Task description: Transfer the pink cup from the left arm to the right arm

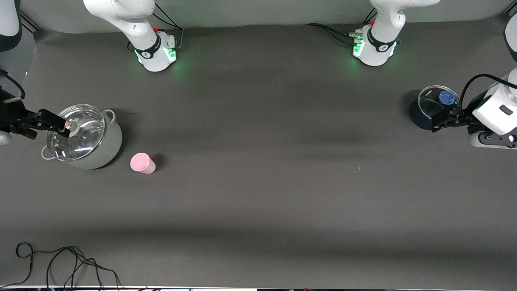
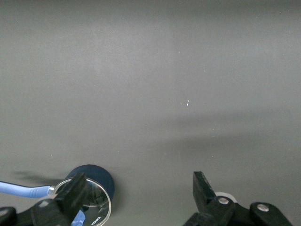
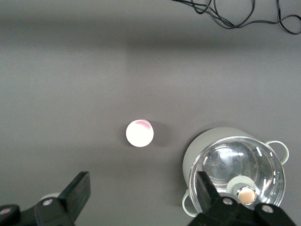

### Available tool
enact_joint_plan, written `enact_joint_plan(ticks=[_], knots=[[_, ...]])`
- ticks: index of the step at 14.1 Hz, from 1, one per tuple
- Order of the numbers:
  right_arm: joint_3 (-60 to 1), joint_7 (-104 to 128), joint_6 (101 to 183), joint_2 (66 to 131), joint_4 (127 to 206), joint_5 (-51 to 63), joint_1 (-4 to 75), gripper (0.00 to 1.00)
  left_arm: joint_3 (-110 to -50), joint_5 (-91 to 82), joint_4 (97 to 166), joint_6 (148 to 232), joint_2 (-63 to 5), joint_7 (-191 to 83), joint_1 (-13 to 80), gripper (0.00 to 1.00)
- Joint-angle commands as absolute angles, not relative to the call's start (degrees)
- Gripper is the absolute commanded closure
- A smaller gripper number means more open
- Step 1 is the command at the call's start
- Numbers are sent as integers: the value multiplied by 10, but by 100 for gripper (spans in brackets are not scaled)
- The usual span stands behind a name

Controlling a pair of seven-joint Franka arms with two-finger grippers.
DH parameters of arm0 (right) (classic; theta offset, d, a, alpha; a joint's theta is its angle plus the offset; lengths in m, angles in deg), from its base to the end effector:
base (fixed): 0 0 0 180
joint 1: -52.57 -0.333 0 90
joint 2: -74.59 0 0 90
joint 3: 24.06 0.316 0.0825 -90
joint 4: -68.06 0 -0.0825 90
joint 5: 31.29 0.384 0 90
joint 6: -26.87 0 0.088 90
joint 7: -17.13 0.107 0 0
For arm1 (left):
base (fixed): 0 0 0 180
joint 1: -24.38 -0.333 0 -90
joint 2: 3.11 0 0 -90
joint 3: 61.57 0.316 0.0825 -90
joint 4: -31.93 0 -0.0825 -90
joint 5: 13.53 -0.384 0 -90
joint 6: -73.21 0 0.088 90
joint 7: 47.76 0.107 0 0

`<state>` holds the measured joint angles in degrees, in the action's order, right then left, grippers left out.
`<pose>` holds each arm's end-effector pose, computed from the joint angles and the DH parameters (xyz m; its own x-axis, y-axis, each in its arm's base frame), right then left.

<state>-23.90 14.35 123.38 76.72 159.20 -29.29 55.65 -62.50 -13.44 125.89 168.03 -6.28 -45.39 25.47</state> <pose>0.5756 -0.0260 0.6044 0.9983 -0.0064 0.0581 -0.0045 -0.9995 -0.0322 0.5744 -0.0202 0.5677 0.9963 -0.0764 -0.0402 -0.0763 -0.9971 0.0041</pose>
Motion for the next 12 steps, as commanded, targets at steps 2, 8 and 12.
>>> enact_joint_plan(ticks=[2, 8, 12], knots=[[-240, 134, 1227, 779, 1570, -298, 557, 0, -620, -139, 1247, 1673, -68, -464, 263, 0], [-240, 139, 1226, 780, 1571, -298, 556, 0, -620, -139, 1247, 1675, -68, -464, 263, 0], [-240, 140, 1226, 779, 1572, -297, 555, 0, -620, -139, 1247, 1674, -68, -464, 263, 0]])
